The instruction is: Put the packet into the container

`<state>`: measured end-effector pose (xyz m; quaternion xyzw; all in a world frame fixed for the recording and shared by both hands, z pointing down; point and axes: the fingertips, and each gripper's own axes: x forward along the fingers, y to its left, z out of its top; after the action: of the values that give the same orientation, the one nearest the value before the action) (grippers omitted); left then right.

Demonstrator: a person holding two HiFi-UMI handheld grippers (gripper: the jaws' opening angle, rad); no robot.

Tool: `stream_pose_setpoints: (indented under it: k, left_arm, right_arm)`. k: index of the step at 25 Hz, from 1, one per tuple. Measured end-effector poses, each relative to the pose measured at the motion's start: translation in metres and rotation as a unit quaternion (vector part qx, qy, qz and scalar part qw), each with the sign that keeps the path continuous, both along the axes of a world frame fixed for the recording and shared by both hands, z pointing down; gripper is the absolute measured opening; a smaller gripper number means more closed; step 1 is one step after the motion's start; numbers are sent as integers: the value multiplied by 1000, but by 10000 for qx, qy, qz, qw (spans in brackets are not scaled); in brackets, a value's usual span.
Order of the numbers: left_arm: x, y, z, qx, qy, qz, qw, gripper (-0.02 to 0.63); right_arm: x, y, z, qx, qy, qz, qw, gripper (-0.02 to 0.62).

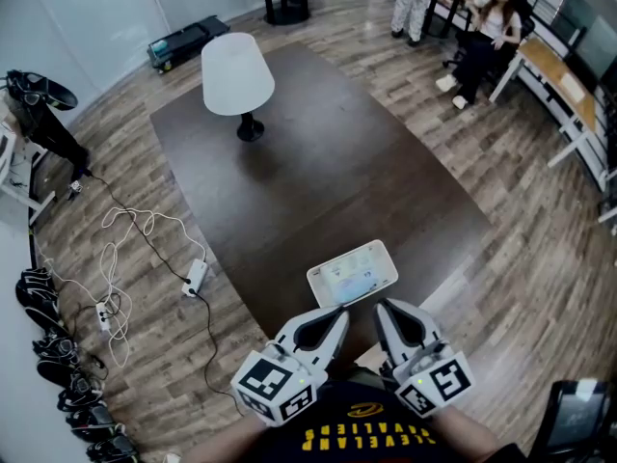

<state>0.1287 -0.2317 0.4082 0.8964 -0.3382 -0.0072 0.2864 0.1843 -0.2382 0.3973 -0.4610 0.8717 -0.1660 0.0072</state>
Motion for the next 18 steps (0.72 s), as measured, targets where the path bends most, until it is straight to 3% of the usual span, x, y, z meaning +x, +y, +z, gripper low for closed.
stream_pose_setpoints:
  k: [18]
  left_arm:
    - [-4,-3,10,-50,-88,-110,9999,0]
  right_arm:
    - [0,0,4,-38,106,-48,9999,11]
